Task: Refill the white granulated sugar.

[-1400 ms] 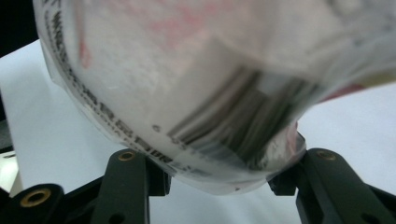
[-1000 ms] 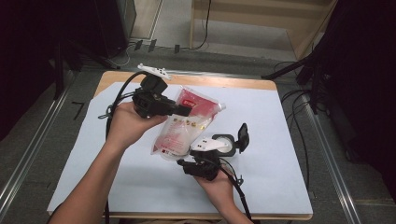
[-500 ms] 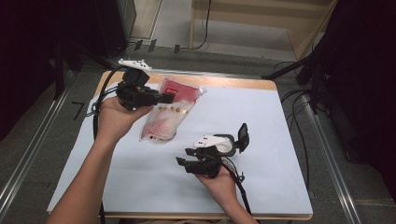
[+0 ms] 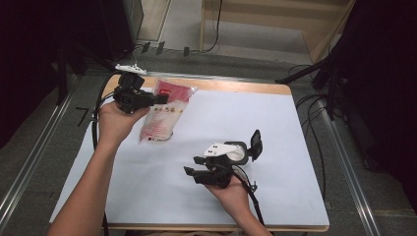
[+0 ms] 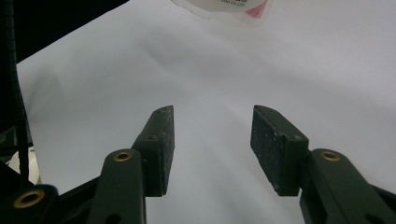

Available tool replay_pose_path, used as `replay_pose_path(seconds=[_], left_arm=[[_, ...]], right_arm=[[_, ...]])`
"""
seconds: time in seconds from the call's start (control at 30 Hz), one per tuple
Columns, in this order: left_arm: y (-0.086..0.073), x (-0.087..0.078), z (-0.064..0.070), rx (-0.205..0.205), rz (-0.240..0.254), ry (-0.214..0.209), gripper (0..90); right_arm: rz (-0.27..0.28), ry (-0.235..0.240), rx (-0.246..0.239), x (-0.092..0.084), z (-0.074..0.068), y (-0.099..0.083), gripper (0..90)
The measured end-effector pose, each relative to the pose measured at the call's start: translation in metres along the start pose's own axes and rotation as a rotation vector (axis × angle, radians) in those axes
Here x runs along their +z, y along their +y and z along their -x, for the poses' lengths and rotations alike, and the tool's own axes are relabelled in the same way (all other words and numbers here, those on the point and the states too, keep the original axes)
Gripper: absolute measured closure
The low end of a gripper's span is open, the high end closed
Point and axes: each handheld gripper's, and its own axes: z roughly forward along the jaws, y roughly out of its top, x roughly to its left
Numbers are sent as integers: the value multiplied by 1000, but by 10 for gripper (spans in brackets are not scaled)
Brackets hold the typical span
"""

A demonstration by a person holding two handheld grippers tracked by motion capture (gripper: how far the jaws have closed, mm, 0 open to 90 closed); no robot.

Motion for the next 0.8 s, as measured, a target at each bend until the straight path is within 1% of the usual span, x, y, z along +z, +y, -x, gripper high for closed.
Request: replay_pose_path(seconds=[0.1, 0.23, 0.33, 0.37, 0.43, 0.5, 0.53, 0.57, 0.63, 0.7, 0.77, 0.8], left_arm=[[-4, 1, -8, -9, 4, 25, 875], [-10, 1, -19, 1, 14, 58, 869], [-17, 1, -32, -19, 46, 63, 871], [-19, 1, -34, -39, 59, 67, 870], [-23, 3, -39, -51, 72, 78, 869], [-26, 6, -43, -47, 67, 89, 869], [-29, 8, -44, -38, 65, 98, 869], [-31, 9, -46, -34, 73, 97, 869], [-34, 8, -49, -41, 102, 58, 866], [-36, 7, -50, -35, 103, 71, 869], [-37, 6, -51, -32, 101, 60, 864], [-38, 5, -51, -28, 95, 64, 864]], right_arm=[[-6, 3, 0, 1, 0, 0, 503], [-9, 3, -2, 1, -1, 0, 503], [-7, 5, 2, 0, -1, 0, 504], [-7, 7, 2, 0, -1, 0, 504], [-7, 6, 1, 0, -1, 0, 504], [-8, 8, 0, 0, 0, 0, 504], [-8, 7, 0, 0, 0, 0, 504], [-6, 7, 2, 0, -1, 0, 504], [-6, 7, 0, -1, 0, 0, 504], [-3, 8, 1, -2, 0, 1, 503], [-4, 8, 3, -2, 1, 1, 504], [-4, 8, 5, -3, 2, 1, 504]])
